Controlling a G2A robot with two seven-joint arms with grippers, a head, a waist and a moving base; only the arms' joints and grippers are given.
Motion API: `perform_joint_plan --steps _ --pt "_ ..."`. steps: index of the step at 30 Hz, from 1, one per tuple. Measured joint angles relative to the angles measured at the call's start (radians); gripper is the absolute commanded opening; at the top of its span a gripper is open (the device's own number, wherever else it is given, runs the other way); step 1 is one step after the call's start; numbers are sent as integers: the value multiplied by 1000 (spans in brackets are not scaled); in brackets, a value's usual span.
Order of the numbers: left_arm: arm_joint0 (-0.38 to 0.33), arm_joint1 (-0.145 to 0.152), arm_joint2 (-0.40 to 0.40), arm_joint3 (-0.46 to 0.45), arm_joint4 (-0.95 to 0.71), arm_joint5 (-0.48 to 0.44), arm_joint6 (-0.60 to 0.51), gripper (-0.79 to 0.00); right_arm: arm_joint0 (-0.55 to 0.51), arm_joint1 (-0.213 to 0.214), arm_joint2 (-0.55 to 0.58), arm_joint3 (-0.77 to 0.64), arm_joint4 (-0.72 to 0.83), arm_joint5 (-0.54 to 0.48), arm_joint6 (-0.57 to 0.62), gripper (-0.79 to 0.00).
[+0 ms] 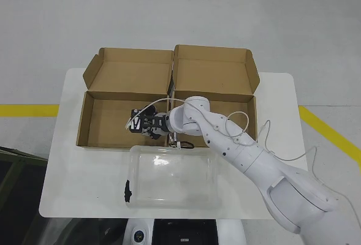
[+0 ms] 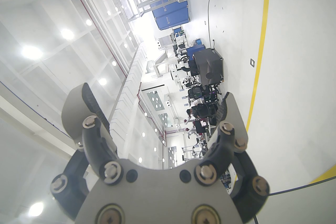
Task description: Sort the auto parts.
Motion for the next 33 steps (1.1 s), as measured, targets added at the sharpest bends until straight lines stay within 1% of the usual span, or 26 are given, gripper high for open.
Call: perform_joint_plan --steps 2,7,16,25,28,33 --pt "0 0 0 0 0 0 0 0 0 -4 -2 6 -4 -1 3 -770" --pt "0 0 0 0 0 0 0 0 -1 -13 -6 17 -17 -4 12 -613" --pt "0 0 0 0 0 0 0 0 -5 -23 -2 28 -38 -9 22 -566" --pt "0 0 0 0 0 0 0 0 -10 -26 11 19 -59 -16 36 -468" --pt "0 0 0 0 0 0 0 0 -14 -25 18 11 -65 -19 38 -477" --pt "0 0 0 0 0 0 0 0 -20 -19 36 -30 -83 -30 23 -462"
